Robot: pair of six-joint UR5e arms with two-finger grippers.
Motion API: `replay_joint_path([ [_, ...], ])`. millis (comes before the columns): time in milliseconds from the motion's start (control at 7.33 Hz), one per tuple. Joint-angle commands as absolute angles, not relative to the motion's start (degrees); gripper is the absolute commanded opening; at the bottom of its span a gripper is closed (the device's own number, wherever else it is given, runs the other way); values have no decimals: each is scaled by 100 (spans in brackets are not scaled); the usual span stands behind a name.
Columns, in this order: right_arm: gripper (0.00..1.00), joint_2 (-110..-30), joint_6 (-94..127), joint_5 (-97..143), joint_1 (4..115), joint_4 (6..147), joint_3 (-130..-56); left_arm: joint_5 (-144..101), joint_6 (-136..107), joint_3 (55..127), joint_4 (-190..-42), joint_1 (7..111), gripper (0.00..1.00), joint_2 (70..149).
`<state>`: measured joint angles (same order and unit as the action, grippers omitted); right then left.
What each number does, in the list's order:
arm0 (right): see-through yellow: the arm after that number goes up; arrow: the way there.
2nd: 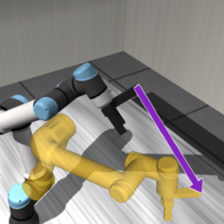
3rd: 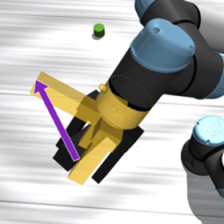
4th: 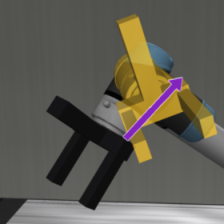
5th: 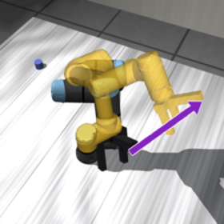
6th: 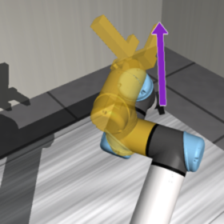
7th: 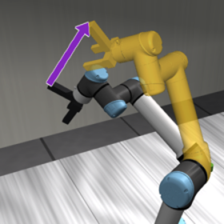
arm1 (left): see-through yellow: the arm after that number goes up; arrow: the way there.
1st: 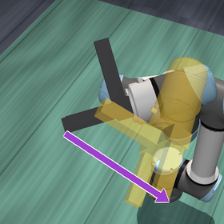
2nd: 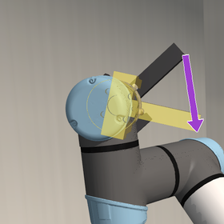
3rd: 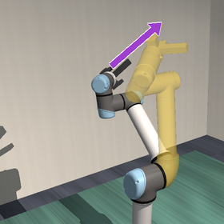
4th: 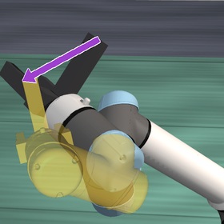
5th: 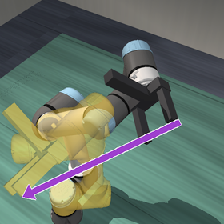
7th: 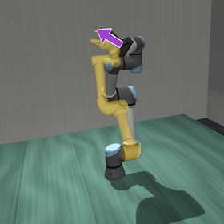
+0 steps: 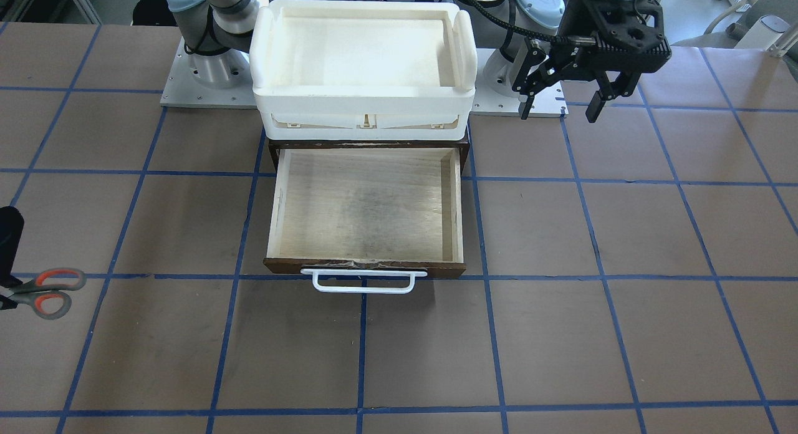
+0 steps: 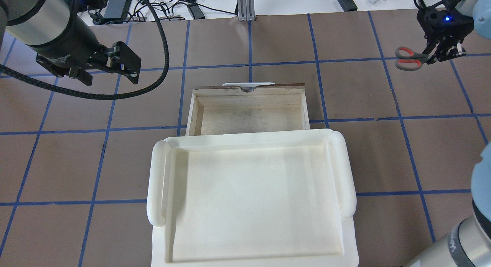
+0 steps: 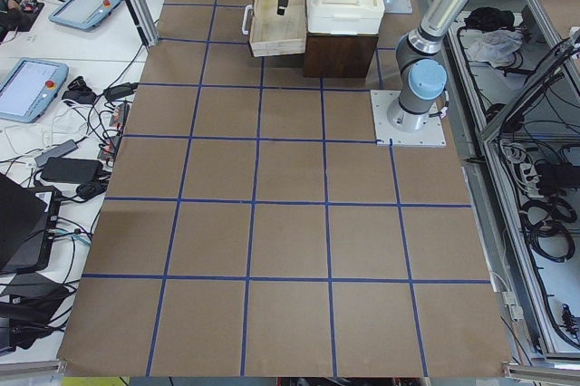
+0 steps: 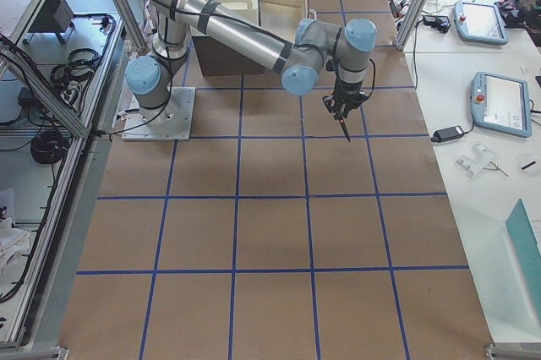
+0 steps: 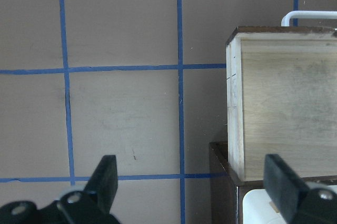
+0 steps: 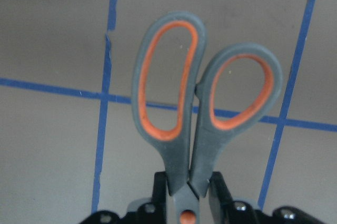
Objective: Put scissors in drawer and close it
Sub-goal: 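Lift the scissors and carry them with the right gripper over the drawer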
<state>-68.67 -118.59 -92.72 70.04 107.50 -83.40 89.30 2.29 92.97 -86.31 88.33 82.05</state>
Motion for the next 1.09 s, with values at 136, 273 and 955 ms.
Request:
replay_joint_path([
  [136,0,-7513,-10095,-9378,8196,9828,-8341,8930,229,9299,-8631,8833,100,8209],
  [273,0,-7593,-9655,-9404,8635,9696,-8341,8930,229,9299,-8631,8833,100,8200],
  [955,0,-7524,-7438,-9404,10667,9686,-8350,8921,229,9308,-8631,8833,100,8200],
])
